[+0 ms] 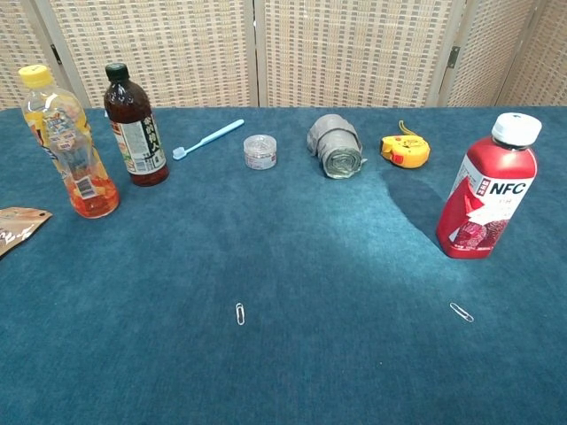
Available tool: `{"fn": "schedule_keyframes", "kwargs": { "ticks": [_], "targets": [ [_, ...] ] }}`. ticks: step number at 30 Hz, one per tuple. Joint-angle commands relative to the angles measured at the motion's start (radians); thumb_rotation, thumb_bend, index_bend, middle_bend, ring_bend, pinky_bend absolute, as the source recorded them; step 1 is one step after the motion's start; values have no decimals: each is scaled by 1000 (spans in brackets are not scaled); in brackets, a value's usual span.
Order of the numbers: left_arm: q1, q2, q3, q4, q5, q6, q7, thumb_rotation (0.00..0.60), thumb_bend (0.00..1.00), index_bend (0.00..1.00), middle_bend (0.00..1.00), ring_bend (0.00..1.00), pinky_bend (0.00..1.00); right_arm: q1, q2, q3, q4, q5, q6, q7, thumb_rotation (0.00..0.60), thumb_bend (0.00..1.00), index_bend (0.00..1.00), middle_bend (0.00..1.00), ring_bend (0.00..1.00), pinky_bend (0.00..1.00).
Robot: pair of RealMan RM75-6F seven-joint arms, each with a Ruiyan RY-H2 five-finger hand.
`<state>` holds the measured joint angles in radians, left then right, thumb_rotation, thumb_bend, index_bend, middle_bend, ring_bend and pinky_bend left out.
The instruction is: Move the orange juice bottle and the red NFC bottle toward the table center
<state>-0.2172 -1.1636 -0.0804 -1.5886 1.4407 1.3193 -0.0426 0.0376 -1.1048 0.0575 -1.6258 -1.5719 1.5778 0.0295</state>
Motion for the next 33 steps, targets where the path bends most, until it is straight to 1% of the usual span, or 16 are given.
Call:
{"fn": "schedule_keyframes", "kwargs": {
  "ticks": [1, 4, 6, 11, 16, 19, 22, 27, 29, 33],
  "targets": [
    [-38, 4, -26, -28, -51, -60, 8, 600, 135, 123, 189, 218, 465, -1, 2, 1, -1, -1, 3, 2, 600, 127, 355, 390, 341, 425],
    [-60, 4, -45, -43, -98, -97, 25, 600, 128, 45, 122, 160, 423, -3, 4, 1, -2, -3, 6, 4, 600, 127, 355, 390, 341, 425],
    [-77, 2, -59, -51, -137, -127, 35, 600, 113, 0, 60, 110, 392, -3, 5, 1, -2, -3, 7, 4, 600, 127, 355, 390, 341, 425],
    [-121, -3, -91, -50, -237, -197, 76, 600, 111, 0, 11, 91, 388, -4, 5, 2, -3, -4, 7, 4, 600, 127, 355, 390, 341, 425],
    [-153, -19, -115, -25, -319, -239, 99, 600, 110, 0, 4, 90, 388, -3, 5, 3, -3, -2, 5, 4, 600, 127, 355, 390, 342, 425],
    [-175, -30, -120, -1, -371, -266, 140, 600, 110, 0, 4, 91, 388, -3, 7, 2, -5, -4, 4, 3, 600, 127, 355, 390, 341, 425],
    [-183, -37, -123, 6, -411, -272, 162, 600, 110, 0, 4, 92, 387, -6, 8, 3, -5, -5, 10, 4, 600, 127, 355, 390, 341, 425],
    [-185, -37, -122, 10, -455, -271, 185, 600, 109, 0, 4, 95, 387, -6, 9, 5, -3, -1, 9, 10, 600, 127, 355, 390, 341, 425],
    [-193, -42, -129, 19, -470, -278, 184, 600, 109, 0, 4, 94, 388, -5, 9, 5, -2, -1, 5, 11, 600, 127, 355, 390, 341, 425],
    [-224, -65, -147, 66, -507, -319, 172, 600, 95, 0, 0, 93, 387, -4, 9, 5, -2, 0, 2, 10, 600, 126, 355, 390, 341, 425]
  ]
}}
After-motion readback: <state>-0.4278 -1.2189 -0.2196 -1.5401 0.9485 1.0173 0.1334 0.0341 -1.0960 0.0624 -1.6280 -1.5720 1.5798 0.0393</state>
